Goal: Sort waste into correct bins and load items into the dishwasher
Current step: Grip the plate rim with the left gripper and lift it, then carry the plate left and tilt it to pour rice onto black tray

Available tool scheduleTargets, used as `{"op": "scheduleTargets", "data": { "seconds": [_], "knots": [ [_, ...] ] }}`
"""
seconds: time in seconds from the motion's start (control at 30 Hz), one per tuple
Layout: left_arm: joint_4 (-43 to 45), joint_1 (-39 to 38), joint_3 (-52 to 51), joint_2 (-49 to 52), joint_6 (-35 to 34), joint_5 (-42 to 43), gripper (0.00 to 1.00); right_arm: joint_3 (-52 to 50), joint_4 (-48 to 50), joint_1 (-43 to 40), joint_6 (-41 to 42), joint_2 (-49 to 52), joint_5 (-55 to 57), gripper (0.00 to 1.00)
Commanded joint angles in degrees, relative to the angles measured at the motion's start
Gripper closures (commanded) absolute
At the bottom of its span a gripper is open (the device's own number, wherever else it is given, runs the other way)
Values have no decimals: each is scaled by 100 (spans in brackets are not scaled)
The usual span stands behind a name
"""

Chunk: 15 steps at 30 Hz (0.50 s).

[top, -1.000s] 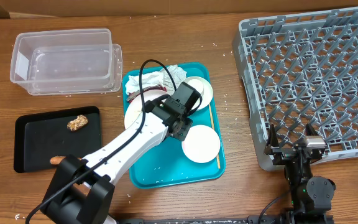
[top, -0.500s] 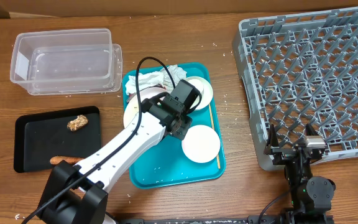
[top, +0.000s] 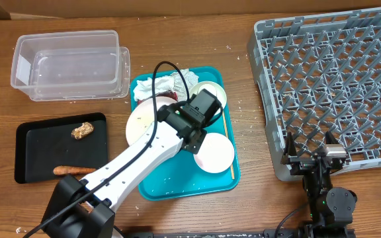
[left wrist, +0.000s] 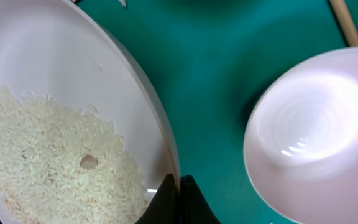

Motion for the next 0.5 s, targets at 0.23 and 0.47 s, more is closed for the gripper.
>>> {"op": "scheduleTargets", "data": {
  "seconds": [0.23, 0.47],
  "knots": [
    [-332, -87, 190, -151, -365, -457, 96, -59, 37, 42, 24, -57, 33, 0],
    [-975, -59, 387, -151, -1141, -1078, 96, -59, 37, 42, 26, -57, 33, 0]
  ]
}}
